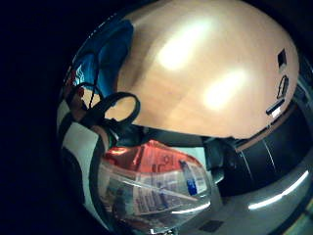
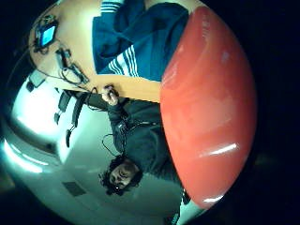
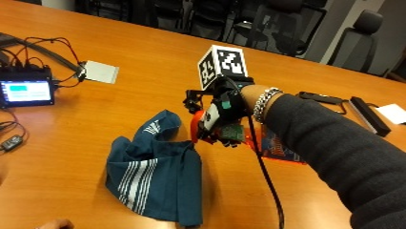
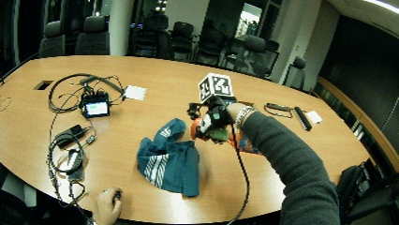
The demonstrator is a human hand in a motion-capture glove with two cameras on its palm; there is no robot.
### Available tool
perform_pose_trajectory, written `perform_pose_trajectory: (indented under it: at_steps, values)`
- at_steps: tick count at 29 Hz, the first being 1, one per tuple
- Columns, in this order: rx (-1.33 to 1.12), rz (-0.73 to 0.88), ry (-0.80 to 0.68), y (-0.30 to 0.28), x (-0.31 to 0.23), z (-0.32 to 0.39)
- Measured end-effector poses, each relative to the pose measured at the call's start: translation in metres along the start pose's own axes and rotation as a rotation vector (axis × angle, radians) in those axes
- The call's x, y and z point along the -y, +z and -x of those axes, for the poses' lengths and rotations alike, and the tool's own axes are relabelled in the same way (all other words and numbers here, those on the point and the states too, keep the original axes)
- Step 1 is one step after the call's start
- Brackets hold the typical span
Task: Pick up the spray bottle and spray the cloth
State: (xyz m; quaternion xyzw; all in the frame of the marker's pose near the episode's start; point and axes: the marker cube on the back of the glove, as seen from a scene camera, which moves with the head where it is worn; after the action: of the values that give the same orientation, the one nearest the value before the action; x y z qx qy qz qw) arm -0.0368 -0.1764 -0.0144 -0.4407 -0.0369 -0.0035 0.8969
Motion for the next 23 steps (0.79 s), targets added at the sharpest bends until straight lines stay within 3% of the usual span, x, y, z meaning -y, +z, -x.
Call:
perform_pose_trajectory:
  at_steps: [12,23]
  values:
    - [-0.048,0.067,0.014,0.028,0.019,-0.009]
    - [0.136,-0.109,-0.295,0.007,-0.008,0.018]
